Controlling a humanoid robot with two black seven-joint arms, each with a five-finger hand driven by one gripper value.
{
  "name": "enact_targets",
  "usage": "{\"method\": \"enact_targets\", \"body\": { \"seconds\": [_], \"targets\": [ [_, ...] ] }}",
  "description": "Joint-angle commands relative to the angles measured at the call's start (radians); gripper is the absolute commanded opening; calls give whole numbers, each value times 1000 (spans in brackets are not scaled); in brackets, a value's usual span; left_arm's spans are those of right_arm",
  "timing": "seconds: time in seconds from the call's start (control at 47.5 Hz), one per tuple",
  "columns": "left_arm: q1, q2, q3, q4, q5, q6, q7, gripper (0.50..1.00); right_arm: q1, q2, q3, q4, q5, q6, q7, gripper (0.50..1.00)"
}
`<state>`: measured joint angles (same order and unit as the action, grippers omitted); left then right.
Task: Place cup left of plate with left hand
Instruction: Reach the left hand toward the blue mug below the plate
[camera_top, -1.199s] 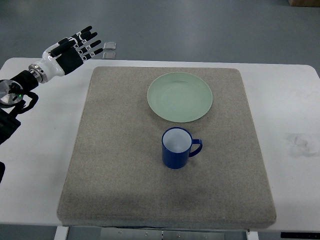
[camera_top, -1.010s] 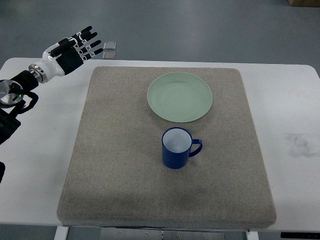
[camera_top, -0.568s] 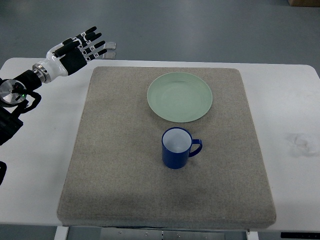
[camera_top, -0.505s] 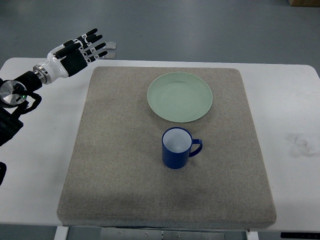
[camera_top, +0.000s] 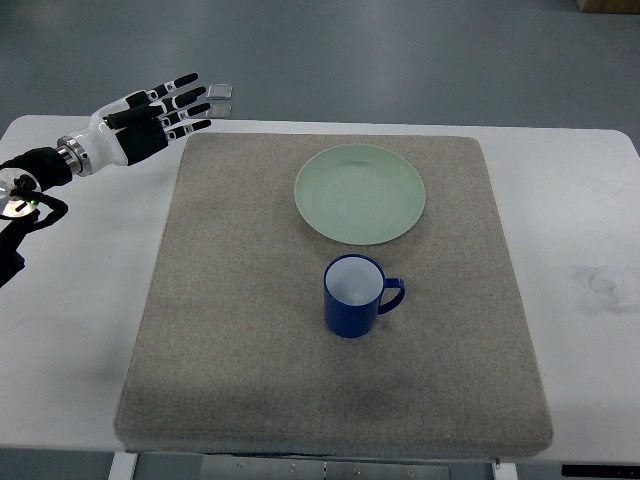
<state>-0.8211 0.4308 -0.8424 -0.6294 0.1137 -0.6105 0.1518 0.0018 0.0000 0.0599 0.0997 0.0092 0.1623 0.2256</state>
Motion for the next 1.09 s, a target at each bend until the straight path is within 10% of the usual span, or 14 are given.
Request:
{"method": "enact_targets", "body": {
  "seconds": [0.0, 0.421, 1.073],
  "targets": [
    [49, 52, -15, -117, 53, 0, -27, 999, 0, 0, 0, 0, 0, 0, 0, 932],
    [194, 149, -44, -581, 202, 0, -83, 999, 0, 0, 0, 0, 0, -1, 0, 932],
    [347, 32, -29, -610, 692, 0, -327, 999, 0, 0, 0, 0, 0, 0, 0, 932]
  ]
}}
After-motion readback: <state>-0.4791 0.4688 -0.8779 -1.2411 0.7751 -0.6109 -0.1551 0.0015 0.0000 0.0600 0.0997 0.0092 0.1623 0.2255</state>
